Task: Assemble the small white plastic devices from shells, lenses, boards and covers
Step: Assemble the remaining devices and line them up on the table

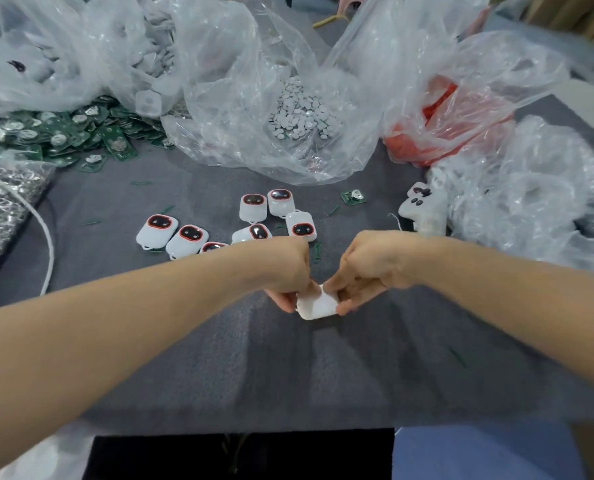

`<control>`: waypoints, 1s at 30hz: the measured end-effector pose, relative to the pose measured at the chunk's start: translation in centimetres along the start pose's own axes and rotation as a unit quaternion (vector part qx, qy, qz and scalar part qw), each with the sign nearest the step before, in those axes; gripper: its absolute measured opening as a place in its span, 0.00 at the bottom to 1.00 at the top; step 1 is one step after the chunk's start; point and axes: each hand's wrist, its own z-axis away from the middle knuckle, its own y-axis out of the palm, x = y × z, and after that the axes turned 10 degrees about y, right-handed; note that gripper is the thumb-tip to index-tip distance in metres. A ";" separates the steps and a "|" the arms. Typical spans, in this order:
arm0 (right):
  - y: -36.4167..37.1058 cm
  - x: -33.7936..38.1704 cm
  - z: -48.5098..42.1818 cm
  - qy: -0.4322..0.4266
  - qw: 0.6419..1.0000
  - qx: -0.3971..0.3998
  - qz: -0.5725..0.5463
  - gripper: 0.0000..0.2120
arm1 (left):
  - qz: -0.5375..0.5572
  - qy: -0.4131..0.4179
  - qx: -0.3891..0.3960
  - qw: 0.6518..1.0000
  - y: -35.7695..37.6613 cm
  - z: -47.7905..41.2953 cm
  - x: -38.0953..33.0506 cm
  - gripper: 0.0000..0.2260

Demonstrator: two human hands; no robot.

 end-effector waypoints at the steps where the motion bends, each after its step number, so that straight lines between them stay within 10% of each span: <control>1: -0.2 0.2 0.0 0.033 0.999 0.018 0.018 0.08 | -0.006 -0.003 0.011 1.000 -0.1 0.0 0.0 0.08; 13: -0.9 0.6 -1.3 0.238 0.949 0.178 -0.105 0.15 | 0.039 -0.012 0.016 0.999 0.0 -0.5 -0.4 0.06; 23: 0.5 -0.2 -0.9 0.165 0.962 0.133 -0.170 0.11 | 0.031 0.016 0.002 0.999 0.0 -0.6 -0.1 0.08; 30: 3.9 -5.1 0.4 -0.054 0.941 0.008 -0.333 0.09 | -0.009 0.102 -0.143 0.984 2.9 1.7 2.3 0.05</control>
